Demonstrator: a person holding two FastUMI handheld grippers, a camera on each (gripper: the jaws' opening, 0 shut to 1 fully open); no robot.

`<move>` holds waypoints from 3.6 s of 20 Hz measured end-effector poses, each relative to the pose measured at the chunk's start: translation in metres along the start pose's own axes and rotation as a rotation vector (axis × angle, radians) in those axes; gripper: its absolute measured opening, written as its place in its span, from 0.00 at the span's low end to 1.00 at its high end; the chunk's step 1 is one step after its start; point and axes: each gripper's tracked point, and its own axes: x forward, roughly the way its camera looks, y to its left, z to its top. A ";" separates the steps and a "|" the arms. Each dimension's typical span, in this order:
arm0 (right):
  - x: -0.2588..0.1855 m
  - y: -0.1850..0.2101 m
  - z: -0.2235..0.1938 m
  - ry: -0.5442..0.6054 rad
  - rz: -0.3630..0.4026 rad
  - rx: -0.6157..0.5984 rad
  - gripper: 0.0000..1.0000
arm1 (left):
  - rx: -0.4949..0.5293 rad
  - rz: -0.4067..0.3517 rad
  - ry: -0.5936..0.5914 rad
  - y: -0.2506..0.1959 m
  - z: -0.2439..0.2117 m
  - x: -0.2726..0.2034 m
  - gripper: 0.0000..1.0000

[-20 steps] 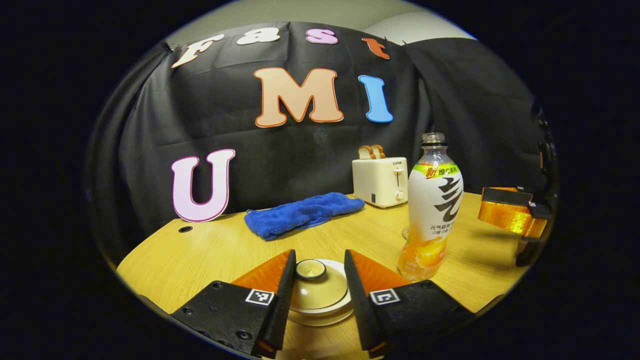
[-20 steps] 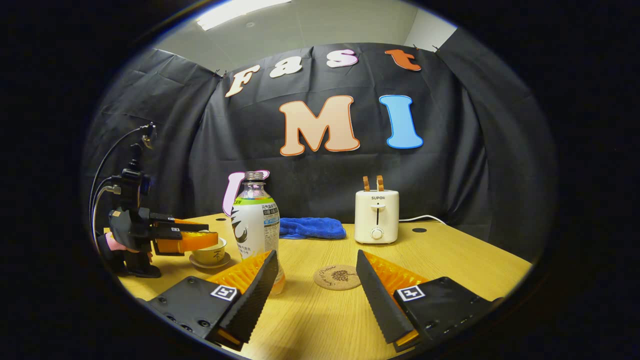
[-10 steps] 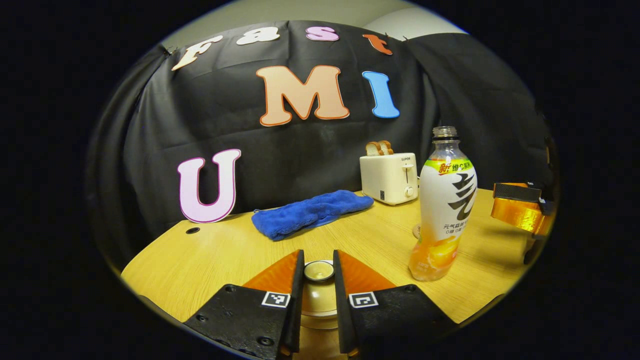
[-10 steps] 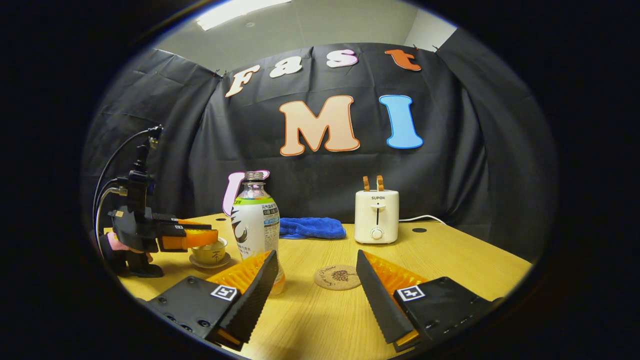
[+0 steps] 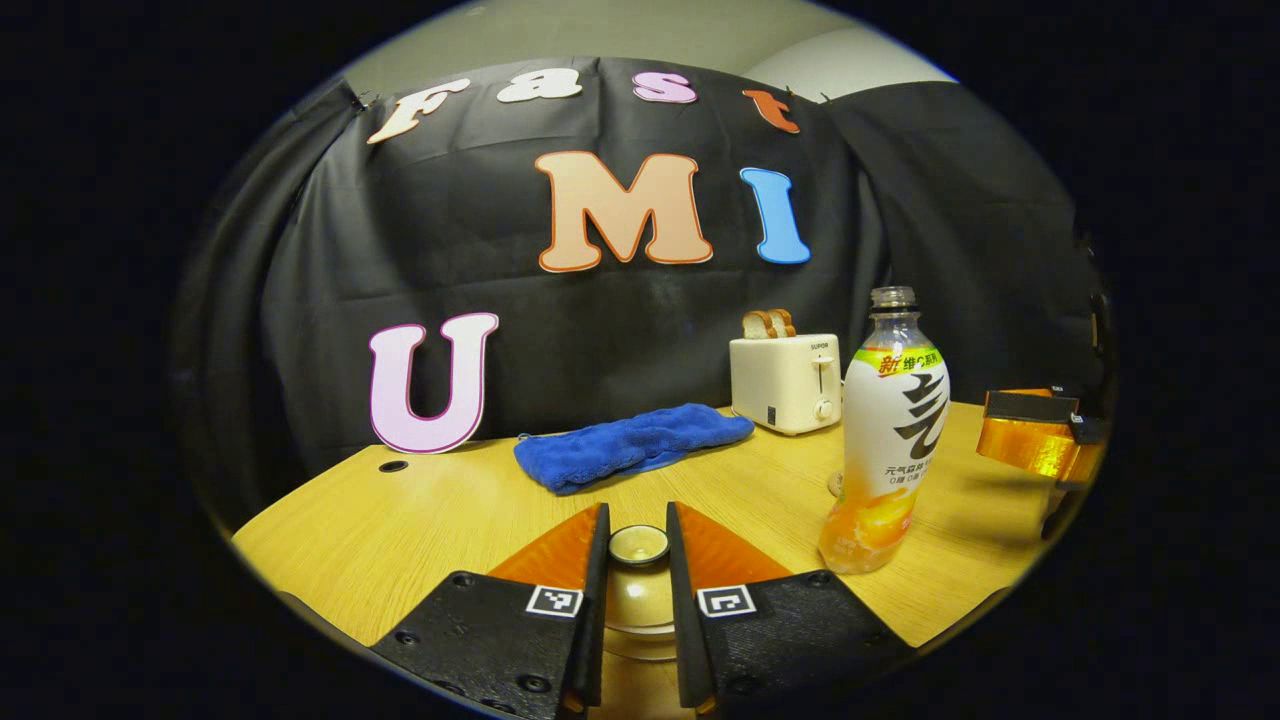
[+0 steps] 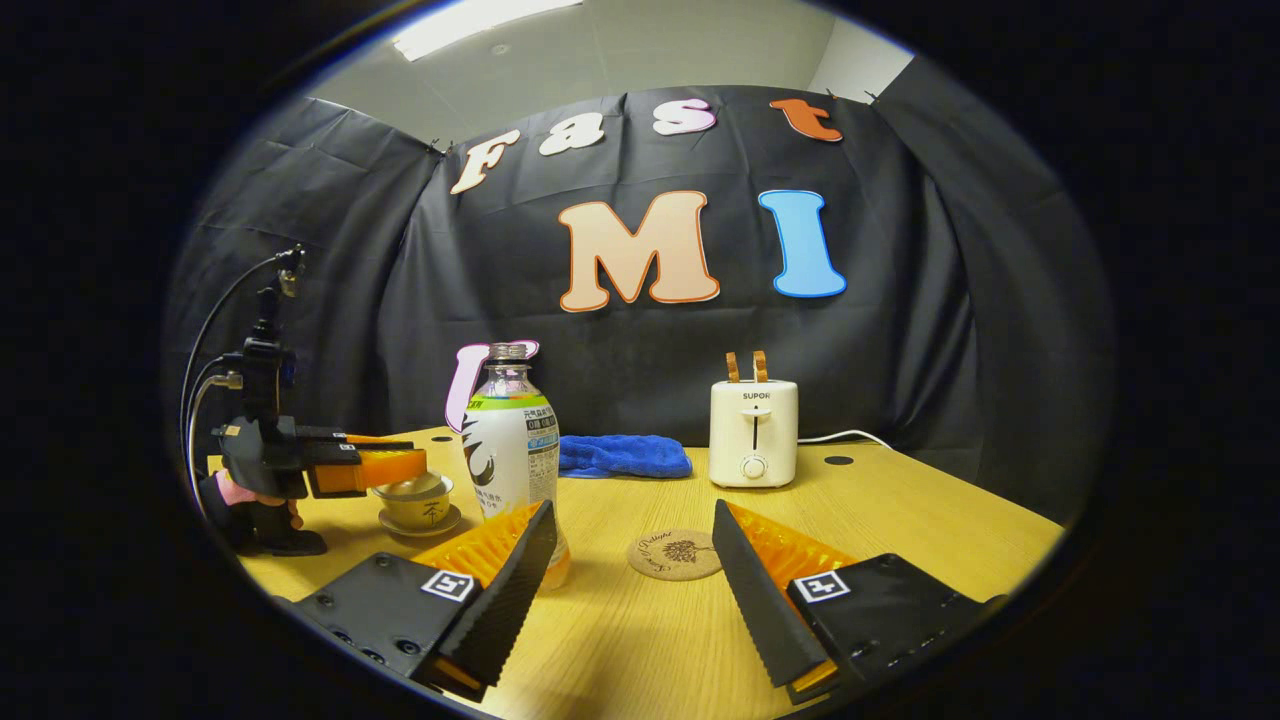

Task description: Open the teacup lid with one hand, grasp the water bottle and pour water into the teacup with the other hand; after pouring, place the water bottle on the coaster and then close the teacup lid.

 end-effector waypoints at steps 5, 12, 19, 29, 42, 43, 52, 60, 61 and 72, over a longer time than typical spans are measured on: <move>-0.001 0.003 -0.001 0.000 0.015 0.000 0.95 | -0.040 0.075 -0.029 0.017 0.003 -0.006 0.27; 0.001 0.026 -0.003 0.009 0.125 0.005 0.99 | -0.055 0.218 -0.036 0.056 0.000 -0.029 0.27; 0.015 0.061 -0.012 0.040 0.216 0.007 0.95 | -0.066 0.344 -0.052 0.093 -0.002 -0.059 0.27; 0.056 0.078 -0.040 0.208 0.169 -0.018 0.95 | -0.064 0.388 -0.052 0.117 -0.004 -0.069 0.27; 0.083 0.084 -0.051 0.275 0.107 -0.070 0.68 | -0.064 0.395 -0.055 0.132 -0.004 -0.075 0.27; 0.083 0.085 -0.052 0.272 0.101 -0.084 0.68 | -0.064 0.395 -0.055 0.132 -0.005 -0.074 0.27; 0.077 0.076 0.012 0.140 0.057 -0.340 0.68 | -0.065 0.392 -0.053 0.131 -0.005 -0.074 0.27; 0.096 0.073 0.060 0.085 -0.014 -0.737 0.68 | -0.065 0.402 -0.051 0.133 -0.004 -0.075 0.27; 0.098 0.075 0.065 0.079 -0.024 -0.787 0.68 | -0.065 0.402 -0.051 0.133 -0.005 -0.074 0.27; 0.109 0.108 0.021 0.079 -0.008 -1.276 0.67 | -0.065 0.412 -0.048 0.134 -0.006 -0.076 0.27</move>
